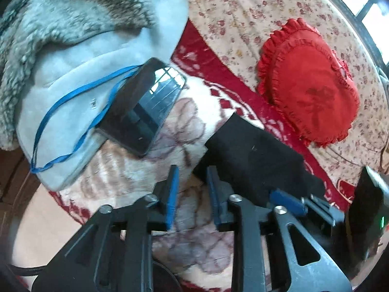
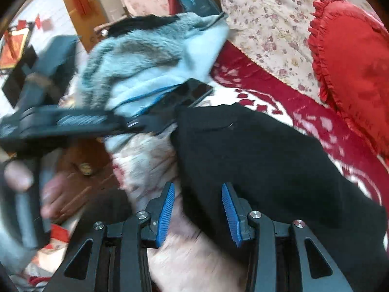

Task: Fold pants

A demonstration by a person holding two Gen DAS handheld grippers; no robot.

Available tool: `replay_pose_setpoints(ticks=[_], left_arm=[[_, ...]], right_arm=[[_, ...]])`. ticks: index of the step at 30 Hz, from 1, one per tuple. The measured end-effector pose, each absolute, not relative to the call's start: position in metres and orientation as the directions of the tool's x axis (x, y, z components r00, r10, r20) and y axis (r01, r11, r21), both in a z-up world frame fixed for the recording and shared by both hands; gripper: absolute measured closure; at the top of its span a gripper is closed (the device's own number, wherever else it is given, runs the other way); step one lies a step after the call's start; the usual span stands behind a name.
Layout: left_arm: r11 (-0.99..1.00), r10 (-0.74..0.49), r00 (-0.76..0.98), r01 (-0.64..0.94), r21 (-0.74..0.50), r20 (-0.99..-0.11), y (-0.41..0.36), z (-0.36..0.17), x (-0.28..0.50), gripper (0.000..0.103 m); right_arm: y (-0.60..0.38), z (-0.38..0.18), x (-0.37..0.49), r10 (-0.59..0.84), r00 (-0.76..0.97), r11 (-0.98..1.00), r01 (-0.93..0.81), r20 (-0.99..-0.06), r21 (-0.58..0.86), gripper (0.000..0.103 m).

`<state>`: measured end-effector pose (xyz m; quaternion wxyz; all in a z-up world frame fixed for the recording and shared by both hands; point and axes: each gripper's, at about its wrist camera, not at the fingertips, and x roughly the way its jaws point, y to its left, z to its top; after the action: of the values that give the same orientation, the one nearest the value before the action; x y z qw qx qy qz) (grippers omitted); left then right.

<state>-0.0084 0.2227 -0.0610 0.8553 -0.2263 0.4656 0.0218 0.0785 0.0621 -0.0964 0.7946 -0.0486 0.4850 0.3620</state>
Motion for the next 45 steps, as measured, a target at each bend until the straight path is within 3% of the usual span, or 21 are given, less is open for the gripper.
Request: replay_pose_setpoints(ticks=[1, 2, 3, 6, 12, 19, 28, 30, 31, 37, 42, 45], left_arm=[[0.898, -0.176, 0.561, -0.245, -0.365, -0.809, 0.223, -0.062, -0.009, 0.079], [0.899, -0.178, 0.559, -0.243, -0.366, -0.81, 0.225, -0.063, -0.01, 0.079], [0.897, -0.18, 0.561, -0.243, -0.368, -0.808, 0.226, -0.063, -0.011, 0.079], [0.888, -0.187, 0.575, -0.247, -0.387, -0.796, 0.229, -0.061, -0.012, 0.079], [0.9, -0.157, 0.59, -0.244, -0.361, -0.792, 0.224, -0.055, -0.011, 0.079], [0.921, -0.112, 0.579, -0.245, -0.303, -0.808, 0.211, -0.058, -0.009, 0.079], [0.927, -0.134, 0.585, -0.211, -0.31, -0.8, 0.19, -0.05, -0.006, 0.078], [0.928, -0.151, 0.591, -0.192, -0.32, -0.792, 0.182, -0.047, -0.005, 0.059], [0.927, -0.165, 0.598, -0.178, -0.331, -0.785, 0.177, -0.046, -0.005, 0.056], [0.946, -0.186, 0.585, -0.111, -0.305, -0.789, 0.143, -0.056, 0.006, 0.054], [0.974, -0.098, 0.551, -0.116, -0.193, -0.829, 0.126, -0.087, 0.027, 0.045], [0.977, -0.077, 0.565, -0.124, -0.176, -0.822, 0.128, -0.09, 0.033, 0.045]], right_arm=[[0.061, -0.099, 0.085, 0.532, 0.258, 0.74, -0.605, -0.806, 0.294, 0.077], [0.057, -0.1, 0.089, 0.535, 0.255, 0.747, -0.588, -0.806, 0.31, 0.09], [0.052, -0.097, 0.093, 0.547, 0.253, 0.752, -0.567, -0.798, 0.336, 0.096], [0.044, -0.079, 0.087, 0.603, 0.243, 0.729, -0.554, -0.76, 0.402, 0.097], [0.061, -0.069, 0.067, 0.628, 0.204, 0.697, -0.577, -0.751, 0.426, 0.097], [0.069, -0.105, 0.065, 0.598, 0.152, 0.718, -0.537, -0.787, 0.442, 0.097], [0.013, -0.052, 0.049, 0.636, 0.259, 0.726, -0.519, -0.727, 0.451, 0.077], [-0.006, -0.051, 0.046, 0.595, 0.306, 0.768, -0.486, -0.743, 0.416, 0.077], [-0.018, -0.053, 0.046, 0.559, 0.336, 0.8, -0.46, -0.758, 0.386, 0.077], [-0.083, -0.067, 0.057, 0.444, 0.428, 0.893, -0.286, -0.787, 0.349, 0.077], [-0.11, -0.093, 0.08, 0.394, 0.418, 0.918, -0.208, -0.819, 0.336, 0.077], [-0.114, -0.091, 0.082, 0.394, 0.426, 0.918, -0.223, -0.815, 0.327, 0.078]])
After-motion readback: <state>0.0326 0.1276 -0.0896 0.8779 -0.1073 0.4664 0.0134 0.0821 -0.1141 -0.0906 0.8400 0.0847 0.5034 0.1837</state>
